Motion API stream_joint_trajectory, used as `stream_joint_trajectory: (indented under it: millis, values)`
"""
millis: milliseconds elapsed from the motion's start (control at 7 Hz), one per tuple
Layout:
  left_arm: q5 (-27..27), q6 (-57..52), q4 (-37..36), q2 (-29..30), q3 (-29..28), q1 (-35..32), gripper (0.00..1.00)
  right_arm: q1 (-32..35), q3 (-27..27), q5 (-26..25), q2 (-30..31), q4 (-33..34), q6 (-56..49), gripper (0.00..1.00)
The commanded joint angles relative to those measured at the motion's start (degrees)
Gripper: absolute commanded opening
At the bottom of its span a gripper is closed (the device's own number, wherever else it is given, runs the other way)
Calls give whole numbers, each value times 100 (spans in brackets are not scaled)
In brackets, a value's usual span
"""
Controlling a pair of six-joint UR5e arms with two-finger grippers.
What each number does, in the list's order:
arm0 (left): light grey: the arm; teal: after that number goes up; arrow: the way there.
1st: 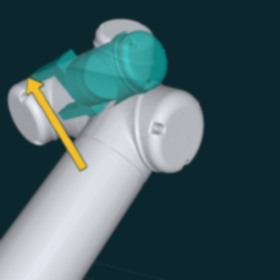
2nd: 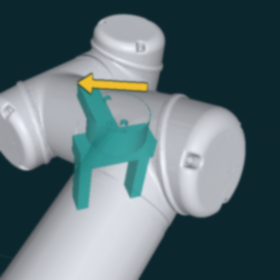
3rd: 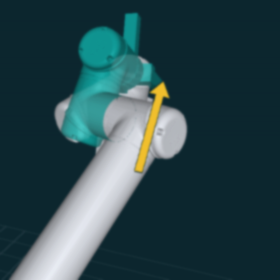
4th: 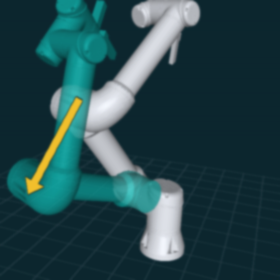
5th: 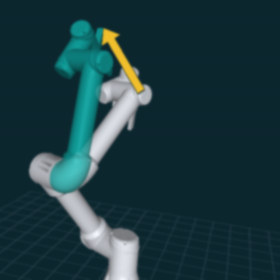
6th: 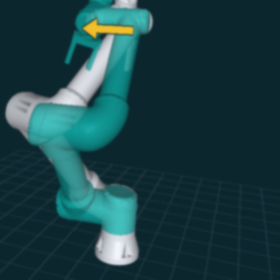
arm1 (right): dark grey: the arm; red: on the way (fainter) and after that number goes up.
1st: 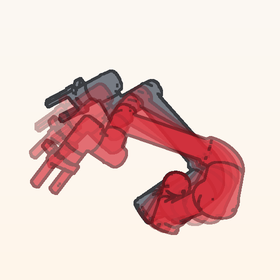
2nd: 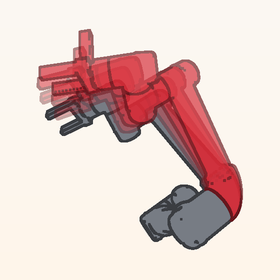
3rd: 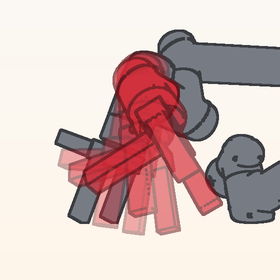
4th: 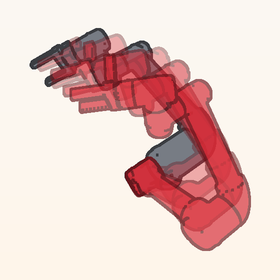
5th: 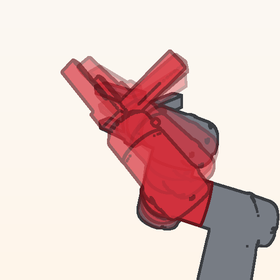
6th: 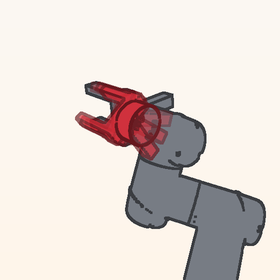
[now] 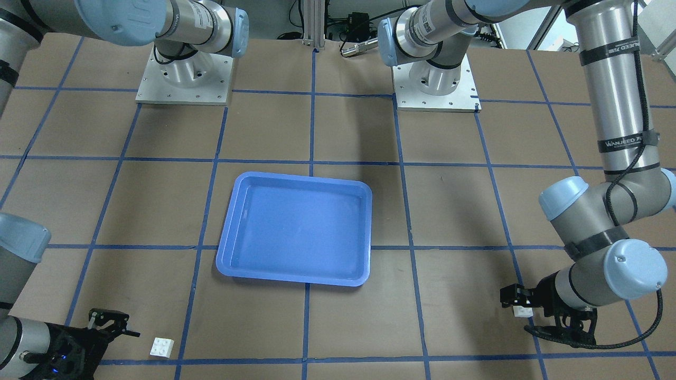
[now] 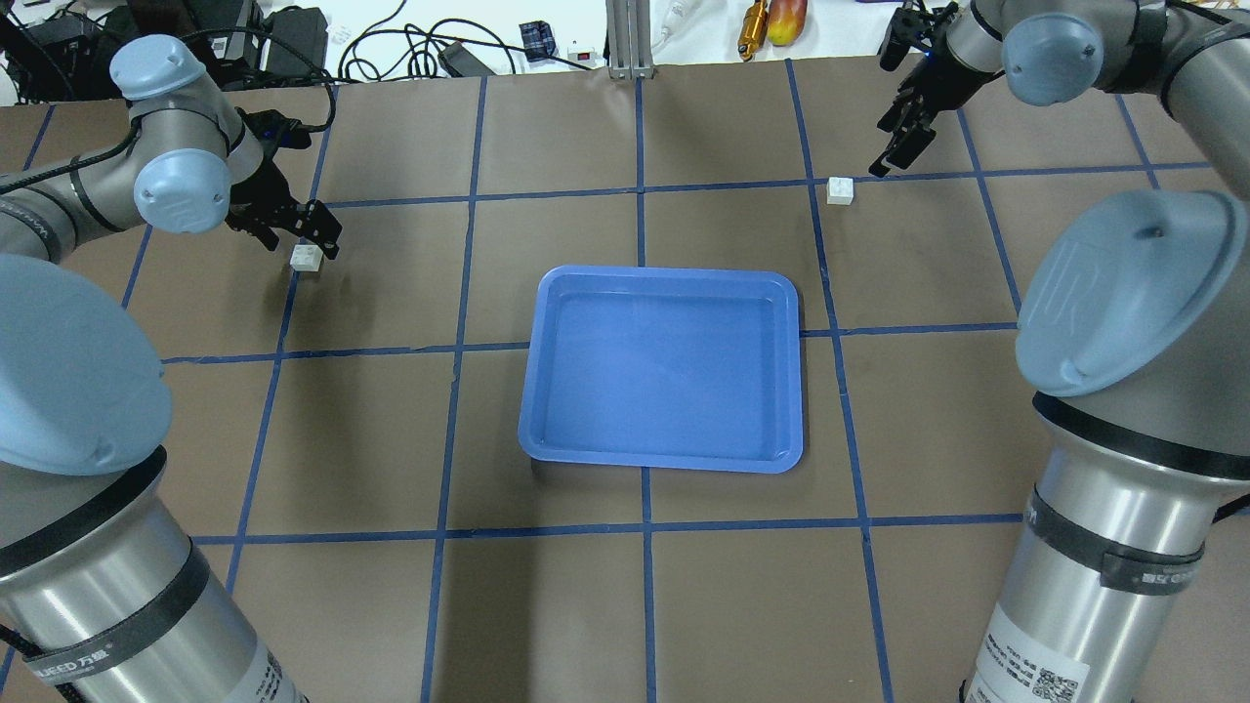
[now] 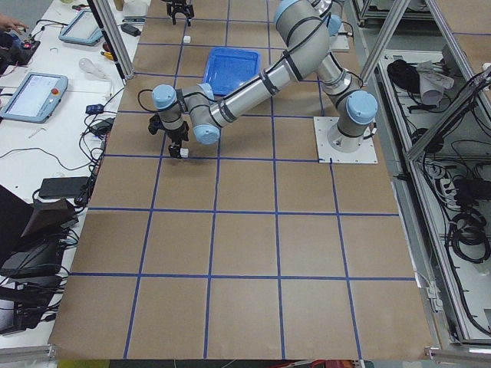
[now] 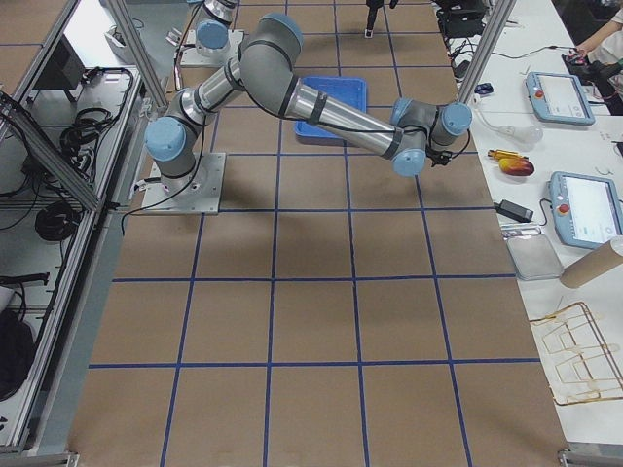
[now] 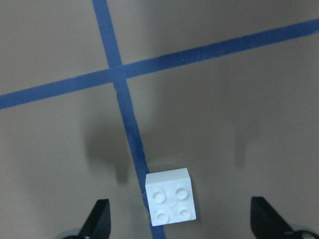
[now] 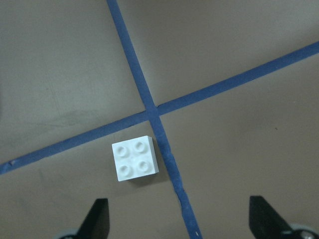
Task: Assemble white blocks and place on blue tray
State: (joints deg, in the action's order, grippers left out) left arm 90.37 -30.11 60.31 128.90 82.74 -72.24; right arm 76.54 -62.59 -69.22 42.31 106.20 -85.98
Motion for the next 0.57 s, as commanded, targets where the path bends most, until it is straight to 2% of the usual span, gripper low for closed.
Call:
stream_joint_trajectory:
  millis: [0, 143, 286, 429]
  values:
    - [7, 22, 7, 91, -12, 87, 90, -147, -471, 477, -38, 339, -619, 99]
    - [7, 40, 7, 100, -21, 87, 74, -166, -709, 505, -21, 349, -657, 99]
    - [16, 49, 7, 109, -47, 87, 47, -166, -789, 662, -3, 358, -648, 98]
    - [7, 57, 7, 118, -56, 87, 9, -157, -816, 899, -20, 367, -587, 98]
